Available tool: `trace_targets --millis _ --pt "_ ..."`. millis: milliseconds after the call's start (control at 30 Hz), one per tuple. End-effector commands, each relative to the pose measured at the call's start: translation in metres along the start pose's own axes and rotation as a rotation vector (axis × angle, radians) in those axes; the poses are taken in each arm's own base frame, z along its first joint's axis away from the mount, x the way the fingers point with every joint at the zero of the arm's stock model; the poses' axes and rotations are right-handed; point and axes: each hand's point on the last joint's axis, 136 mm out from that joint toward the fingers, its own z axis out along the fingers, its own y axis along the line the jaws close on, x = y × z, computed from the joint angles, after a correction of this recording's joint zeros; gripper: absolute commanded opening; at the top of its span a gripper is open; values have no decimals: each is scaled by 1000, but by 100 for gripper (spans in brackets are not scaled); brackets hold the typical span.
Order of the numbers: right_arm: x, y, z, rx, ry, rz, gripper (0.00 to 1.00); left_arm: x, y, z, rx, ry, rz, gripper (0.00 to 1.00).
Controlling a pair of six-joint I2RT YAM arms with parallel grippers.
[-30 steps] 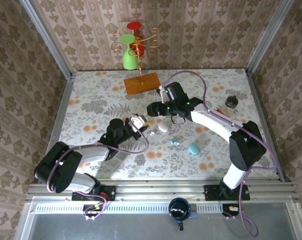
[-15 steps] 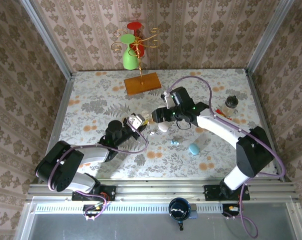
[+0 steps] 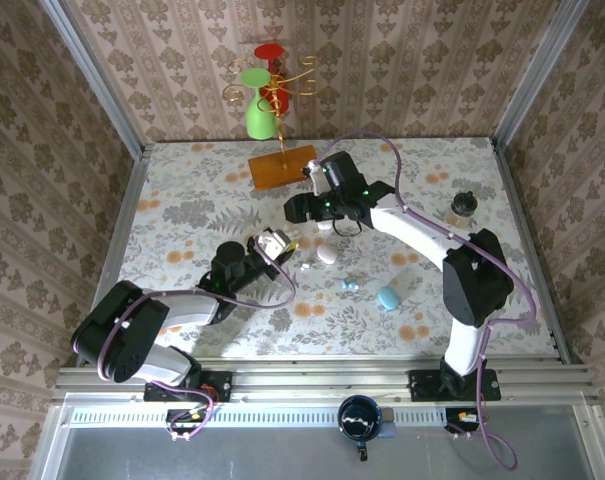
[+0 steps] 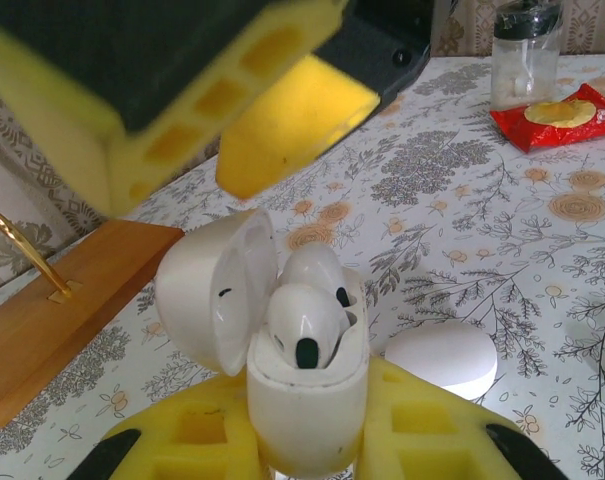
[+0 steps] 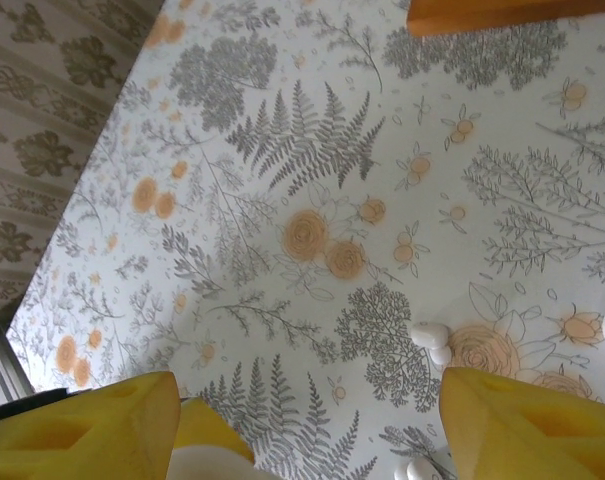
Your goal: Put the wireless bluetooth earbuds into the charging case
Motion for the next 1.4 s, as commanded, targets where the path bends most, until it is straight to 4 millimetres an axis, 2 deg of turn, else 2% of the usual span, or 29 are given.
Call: trace_targets --millis 0,167,333,467,567,667,800,867,1100,1167,1200,1367 --pt "24 -2 2 18 121 -6 71 -1 -3 -1 -1 -14 16 7" --pt "47 -5 -12 33 199 -55 72 0 -1 0 -8 -11 4 7" --pt "59 3 -32 -12 202 -92 72 0 0 0 -15 -12 -8 7" --pt "53 -1 -49 -15 135 -116 73 -6 -7 -1 37 -23 -18 6" --pt "41 -3 -66 -56 27 -175 73 -13 -27 -2 170 -21 -20 6" --pt "43 5 -84 -123 -88 -406 75 -24 -39 -3 253 -39 -36 7" --pt "66 18 -102 -187 -216 -829 85 -33 -46 -5 300 -69 -48 7" --pt "74 22 -106 -210 -213 -955 86 -35 -51 -6 331 -72 -48 7" --pt "86 37 -103 -328 -120 -1065 81 -46 -60 -10 398 -85 -55 8" --pt "84 41 -104 -338 -128 -1079 80 -49 -59 -12 396 -93 -54 8" --pt "87 36 -95 -348 -101 -1067 78 -51 -59 -12 394 -99 -53 8" --pt "84 40 -87 -388 -91 -1059 67 -58 -60 -15 401 -117 -59 8"
